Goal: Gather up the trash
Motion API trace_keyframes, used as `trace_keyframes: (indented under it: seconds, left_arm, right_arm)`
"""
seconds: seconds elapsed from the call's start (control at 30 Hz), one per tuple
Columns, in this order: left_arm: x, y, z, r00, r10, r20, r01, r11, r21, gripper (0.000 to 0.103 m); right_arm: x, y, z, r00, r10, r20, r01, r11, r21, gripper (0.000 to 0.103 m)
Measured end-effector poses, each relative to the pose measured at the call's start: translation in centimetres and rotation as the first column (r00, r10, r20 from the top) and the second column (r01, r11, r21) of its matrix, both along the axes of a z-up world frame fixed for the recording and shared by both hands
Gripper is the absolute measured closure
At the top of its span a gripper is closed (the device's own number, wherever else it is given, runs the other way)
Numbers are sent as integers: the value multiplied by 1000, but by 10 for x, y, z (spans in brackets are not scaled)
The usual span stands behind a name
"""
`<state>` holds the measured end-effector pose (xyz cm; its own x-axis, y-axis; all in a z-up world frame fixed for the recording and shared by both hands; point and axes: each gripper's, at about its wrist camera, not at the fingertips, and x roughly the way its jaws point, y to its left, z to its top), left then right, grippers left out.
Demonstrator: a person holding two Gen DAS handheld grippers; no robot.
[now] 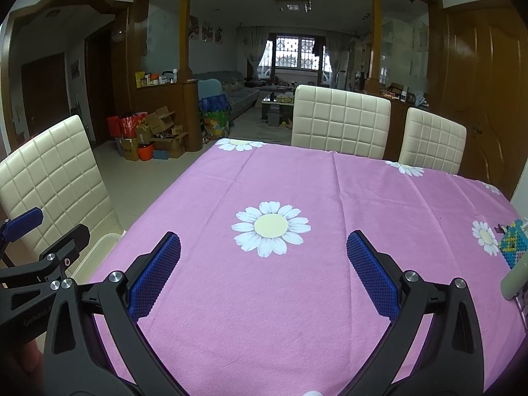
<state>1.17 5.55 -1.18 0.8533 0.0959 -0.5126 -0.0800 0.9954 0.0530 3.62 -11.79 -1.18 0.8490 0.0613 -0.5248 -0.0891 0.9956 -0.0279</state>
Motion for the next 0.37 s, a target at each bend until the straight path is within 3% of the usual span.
trace_keyframes:
  seconds: [0.37]
  left_arm:
    - [-2,-2,0,1000,-3,0,3,1000,2,19]
  right_arm:
    - [0,0,-1,1000,-2,-6,2,1000,4,4]
